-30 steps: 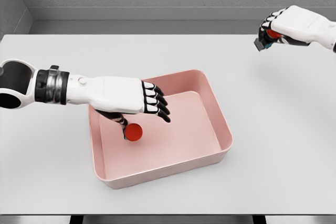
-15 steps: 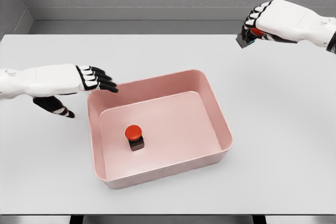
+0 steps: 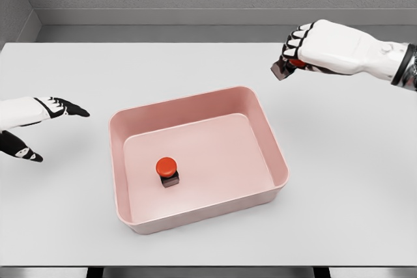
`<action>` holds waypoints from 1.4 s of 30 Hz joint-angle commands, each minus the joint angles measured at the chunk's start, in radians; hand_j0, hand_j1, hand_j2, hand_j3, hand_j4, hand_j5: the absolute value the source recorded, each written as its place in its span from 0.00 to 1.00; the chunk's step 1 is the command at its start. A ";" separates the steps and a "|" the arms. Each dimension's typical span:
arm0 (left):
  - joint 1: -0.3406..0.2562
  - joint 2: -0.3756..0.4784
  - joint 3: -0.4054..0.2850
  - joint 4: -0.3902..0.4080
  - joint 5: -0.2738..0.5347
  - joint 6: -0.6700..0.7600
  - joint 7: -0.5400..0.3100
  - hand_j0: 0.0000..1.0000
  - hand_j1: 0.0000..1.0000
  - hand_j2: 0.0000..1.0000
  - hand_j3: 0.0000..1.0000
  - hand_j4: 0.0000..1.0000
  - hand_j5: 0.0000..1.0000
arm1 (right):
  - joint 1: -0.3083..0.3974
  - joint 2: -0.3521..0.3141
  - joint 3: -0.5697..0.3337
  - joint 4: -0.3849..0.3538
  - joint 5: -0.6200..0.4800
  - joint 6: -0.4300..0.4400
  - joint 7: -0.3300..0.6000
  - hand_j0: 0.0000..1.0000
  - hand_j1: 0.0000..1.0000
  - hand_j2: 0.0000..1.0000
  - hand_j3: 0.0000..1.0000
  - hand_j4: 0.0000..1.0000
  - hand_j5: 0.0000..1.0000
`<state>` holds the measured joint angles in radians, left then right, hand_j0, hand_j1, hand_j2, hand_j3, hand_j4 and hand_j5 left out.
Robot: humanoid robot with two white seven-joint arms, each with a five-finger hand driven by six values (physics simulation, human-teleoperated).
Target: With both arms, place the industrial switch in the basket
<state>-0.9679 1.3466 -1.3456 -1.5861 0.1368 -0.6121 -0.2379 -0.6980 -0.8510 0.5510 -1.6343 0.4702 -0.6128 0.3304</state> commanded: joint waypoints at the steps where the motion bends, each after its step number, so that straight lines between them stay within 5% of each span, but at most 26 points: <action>1: 0.000 -0.003 0.003 0.000 0.007 0.001 0.000 1.00 1.00 1.00 1.00 1.00 1.00 | 0.000 0.000 0.001 -0.030 -0.024 0.002 -0.001 0.43 0.43 0.43 0.43 0.43 0.43; 7: 0.000 -0.006 0.003 -0.005 0.009 0.001 0.000 1.00 1.00 1.00 1.00 1.00 1.00 | 0.015 0.001 0.006 -0.082 -0.041 0.002 -0.001 0.43 0.43 0.43 0.43 0.43 0.43; 42: -0.008 -0.030 0.002 -0.051 0.006 0.001 -0.008 1.00 1.00 1.00 1.00 1.00 1.00 | -0.006 0.132 0.148 -0.094 -0.050 0.002 0.001 0.49 0.49 0.49 0.49 0.49 0.49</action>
<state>-0.9756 1.3162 -1.3455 -1.6367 0.1359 -0.6121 -0.2458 -0.7041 -0.7255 0.6983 -1.7294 0.4262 -0.6127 0.3315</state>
